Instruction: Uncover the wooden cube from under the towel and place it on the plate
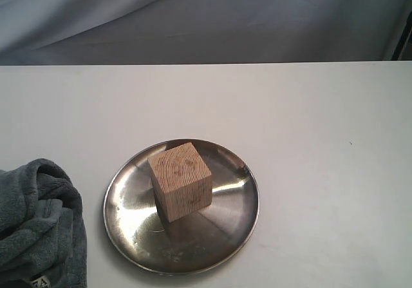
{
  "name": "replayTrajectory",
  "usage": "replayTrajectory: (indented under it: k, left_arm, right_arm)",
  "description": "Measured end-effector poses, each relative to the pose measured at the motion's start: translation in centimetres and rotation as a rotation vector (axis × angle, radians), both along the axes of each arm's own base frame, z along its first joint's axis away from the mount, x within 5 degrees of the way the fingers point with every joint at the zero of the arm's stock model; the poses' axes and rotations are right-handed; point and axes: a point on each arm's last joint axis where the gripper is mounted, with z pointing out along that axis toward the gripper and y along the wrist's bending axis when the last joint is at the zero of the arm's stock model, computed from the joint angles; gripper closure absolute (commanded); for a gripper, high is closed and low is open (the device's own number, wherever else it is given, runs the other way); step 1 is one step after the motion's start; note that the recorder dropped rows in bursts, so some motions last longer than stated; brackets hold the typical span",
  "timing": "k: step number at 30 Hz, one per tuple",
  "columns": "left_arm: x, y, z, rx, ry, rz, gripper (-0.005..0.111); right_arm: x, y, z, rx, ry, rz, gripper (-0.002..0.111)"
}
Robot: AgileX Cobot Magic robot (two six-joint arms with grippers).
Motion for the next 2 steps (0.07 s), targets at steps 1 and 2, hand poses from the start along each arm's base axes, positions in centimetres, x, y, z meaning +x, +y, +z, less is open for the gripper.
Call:
replayTrajectory:
  k: [1,2]
  left_arm:
    - [0.0,0.0,0.0,0.0,0.0,0.0,0.107]
    - [0.0,0.0,0.0,0.0,0.0,0.0,0.107]
  right_arm:
    - [0.0,0.0,0.0,0.0,0.0,0.0,0.108]
    - [0.0,0.0,0.0,0.0,0.0,0.0,0.108]
